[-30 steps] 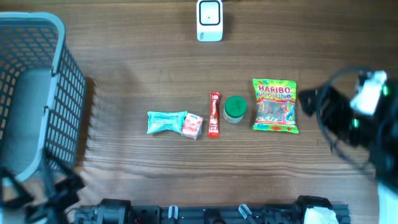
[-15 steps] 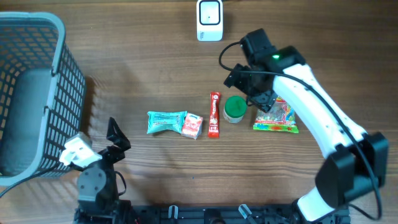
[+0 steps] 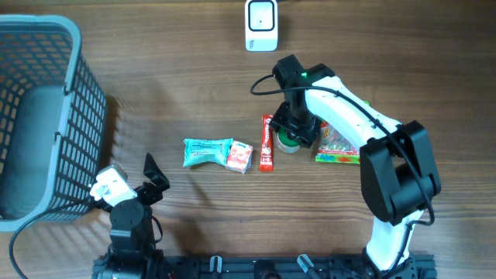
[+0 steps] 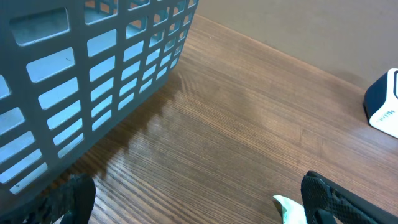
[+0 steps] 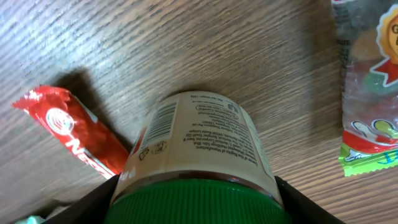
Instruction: Scan the item barcode
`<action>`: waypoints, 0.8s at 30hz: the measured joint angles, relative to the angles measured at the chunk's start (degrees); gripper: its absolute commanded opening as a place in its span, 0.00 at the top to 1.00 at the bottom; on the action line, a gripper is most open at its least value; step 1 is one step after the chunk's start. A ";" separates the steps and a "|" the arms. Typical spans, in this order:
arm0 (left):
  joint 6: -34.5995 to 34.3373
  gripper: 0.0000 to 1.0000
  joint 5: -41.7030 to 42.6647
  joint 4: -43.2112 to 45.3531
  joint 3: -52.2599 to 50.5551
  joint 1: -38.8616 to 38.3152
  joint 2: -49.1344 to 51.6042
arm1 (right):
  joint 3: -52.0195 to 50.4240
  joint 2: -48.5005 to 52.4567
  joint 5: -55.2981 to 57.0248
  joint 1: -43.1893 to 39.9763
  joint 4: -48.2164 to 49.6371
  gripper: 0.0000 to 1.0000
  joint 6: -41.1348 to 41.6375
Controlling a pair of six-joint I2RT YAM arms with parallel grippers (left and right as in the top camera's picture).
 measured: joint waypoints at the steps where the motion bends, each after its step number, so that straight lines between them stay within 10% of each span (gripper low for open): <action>1: 0.00 0.00 -0.02 0.00 0.00 0.00 0.02 | 0.11 0.00 0.02 0.00 -0.22 0.39 -3.85; 7: 0.00 0.00 -0.02 0.00 0.00 0.00 0.04 | 2.51 0.00 0.07 0.00 -2.23 0.21 -39.34; 9: 0.00 0.00 -0.02 -0.02 0.00 0.00 0.04 | 3.17 0.00 1.18 0.00 -2.27 0.00 -46.01; 14: 0.00 0.00 -0.02 0.00 -0.02 0.00 0.20 | 16.28 0.55 4.81 0.00 -19.23 0.00 -52.43; 20: 0.00 0.00 -0.02 0.00 -0.04 0.00 0.22 | 29.38 0.37 0.83 0.00 -24.94 0.00 -27.23; 24: 0.00 0.00 -0.02 0.00 -0.04 0.00 0.22 | 26.97 0.37 -0.94 0.00 -26.95 0.00 11.43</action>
